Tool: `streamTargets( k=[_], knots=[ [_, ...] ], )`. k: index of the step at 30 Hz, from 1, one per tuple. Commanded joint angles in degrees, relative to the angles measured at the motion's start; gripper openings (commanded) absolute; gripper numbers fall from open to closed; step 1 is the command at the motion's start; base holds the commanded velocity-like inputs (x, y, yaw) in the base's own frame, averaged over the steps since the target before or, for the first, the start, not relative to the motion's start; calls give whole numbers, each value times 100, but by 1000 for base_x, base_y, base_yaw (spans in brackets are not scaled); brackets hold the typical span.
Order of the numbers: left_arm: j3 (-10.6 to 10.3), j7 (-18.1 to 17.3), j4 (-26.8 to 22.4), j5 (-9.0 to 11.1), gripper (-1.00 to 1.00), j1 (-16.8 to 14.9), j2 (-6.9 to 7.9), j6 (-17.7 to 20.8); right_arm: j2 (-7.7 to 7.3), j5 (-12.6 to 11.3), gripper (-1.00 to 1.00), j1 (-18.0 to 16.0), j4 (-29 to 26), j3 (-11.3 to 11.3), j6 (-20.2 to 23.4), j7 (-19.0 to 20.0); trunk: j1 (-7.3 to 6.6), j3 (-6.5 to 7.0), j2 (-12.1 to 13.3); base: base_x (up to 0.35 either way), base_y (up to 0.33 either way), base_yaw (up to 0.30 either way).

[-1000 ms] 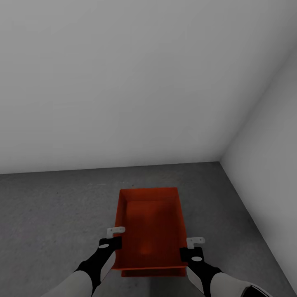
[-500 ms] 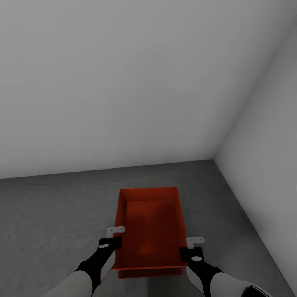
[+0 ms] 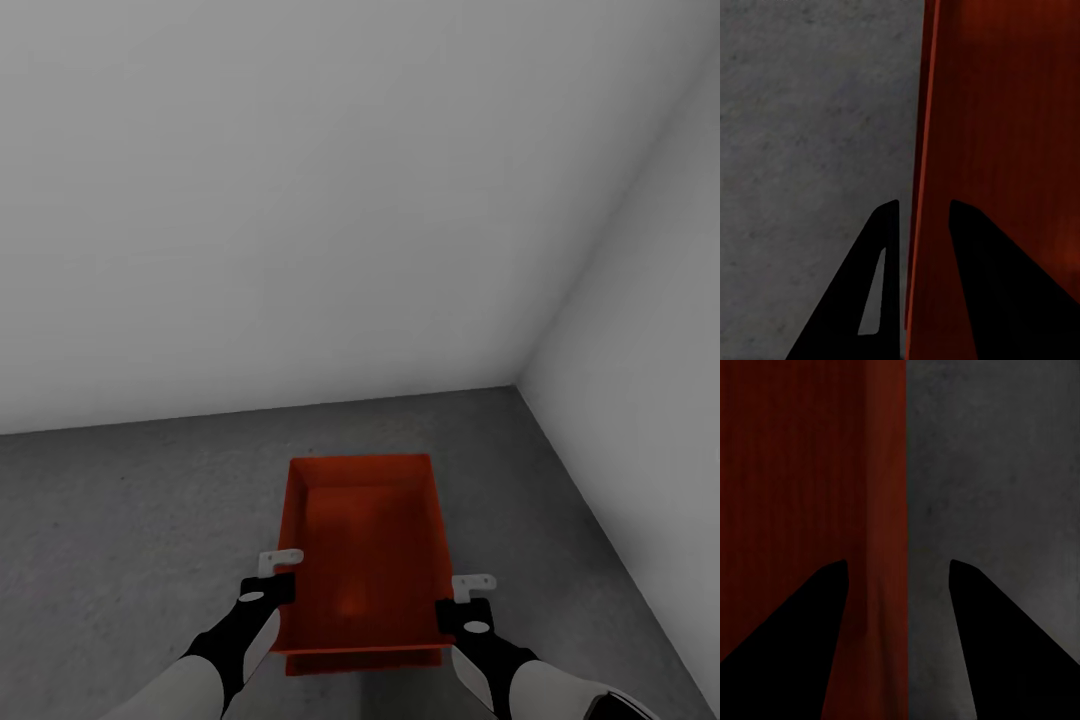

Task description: Move the two storage containers from the living room to the garage. In the garage, place one container on the floor and stack the other container on top of it (either order is fine).

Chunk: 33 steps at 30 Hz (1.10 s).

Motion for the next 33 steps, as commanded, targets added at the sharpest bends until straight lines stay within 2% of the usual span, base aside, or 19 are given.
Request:
streamTargets(
  k=[1, 13, 31, 33],
  knots=[
    [158, 69, -24, -53, -100, -3, 6, 41, -42, -31, -100, -3, 255, -275, -44, -151, 0, -3, -2, 0, 0, 0],
    [157, 45, -27, -52, -100, -3, 6, 41, -42, -31, -100, -3, 255, -280, -44, -151, 0, -3, -2, -135, 0, 0],
    [150, 51, -20, -59, -100, -3, -2, 41, -42, -31, -100, -3, 255, -282, -44, -151, 0, -3, -2, -6, 0, 0],
    [150, 52, -19, -59, -100, -3, -2, 41, -42, -31, -100, -3, 255, -283, -44, -151, 44, -39, -82, 0, 0, 0]
  ],
)
